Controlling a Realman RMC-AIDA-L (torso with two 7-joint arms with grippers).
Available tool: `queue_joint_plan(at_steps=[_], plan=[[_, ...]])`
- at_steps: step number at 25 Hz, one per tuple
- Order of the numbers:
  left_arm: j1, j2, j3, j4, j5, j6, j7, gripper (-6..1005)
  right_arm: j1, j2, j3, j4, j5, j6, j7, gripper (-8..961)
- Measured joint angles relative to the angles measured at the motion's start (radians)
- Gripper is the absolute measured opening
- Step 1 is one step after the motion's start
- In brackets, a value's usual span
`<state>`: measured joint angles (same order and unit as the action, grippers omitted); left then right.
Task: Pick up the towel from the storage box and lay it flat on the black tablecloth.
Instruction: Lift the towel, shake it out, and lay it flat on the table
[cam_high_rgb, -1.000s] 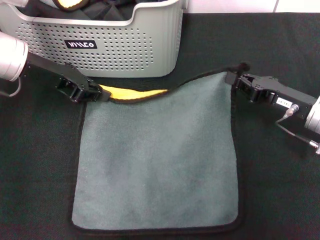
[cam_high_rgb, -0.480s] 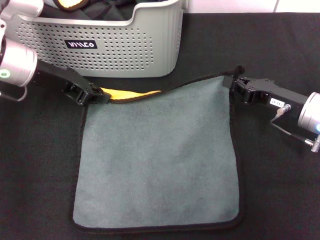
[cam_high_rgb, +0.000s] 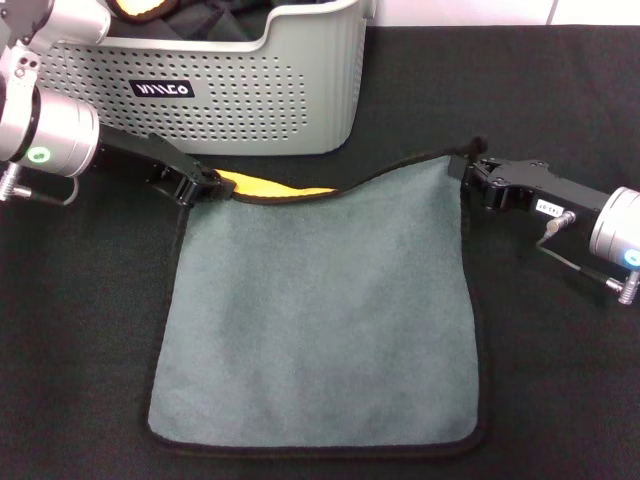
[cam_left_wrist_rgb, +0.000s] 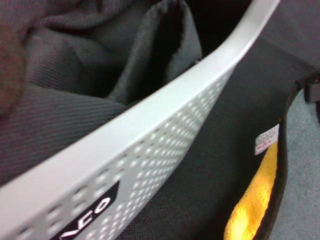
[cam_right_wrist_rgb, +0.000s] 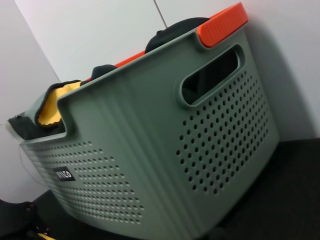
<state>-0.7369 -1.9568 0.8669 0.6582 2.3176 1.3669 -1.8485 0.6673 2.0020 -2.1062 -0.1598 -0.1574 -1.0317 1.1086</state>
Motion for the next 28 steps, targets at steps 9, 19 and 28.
queue_joint_plan(at_steps=[9,19,28], plan=[[0.009,-0.002,0.009,-0.002,0.009,-0.038,0.005,49,0.006,0.000,0.000,0.001,-0.002,0.041,-0.003,54],[0.018,-0.011,0.007,-0.002,0.010,-0.049,0.005,59,0.008,0.001,-0.003,0.002,-0.002,0.046,-0.012,57],[0.018,-0.012,0.006,-0.002,0.010,-0.051,0.006,87,0.005,0.001,0.000,0.003,-0.002,0.048,-0.014,61]])
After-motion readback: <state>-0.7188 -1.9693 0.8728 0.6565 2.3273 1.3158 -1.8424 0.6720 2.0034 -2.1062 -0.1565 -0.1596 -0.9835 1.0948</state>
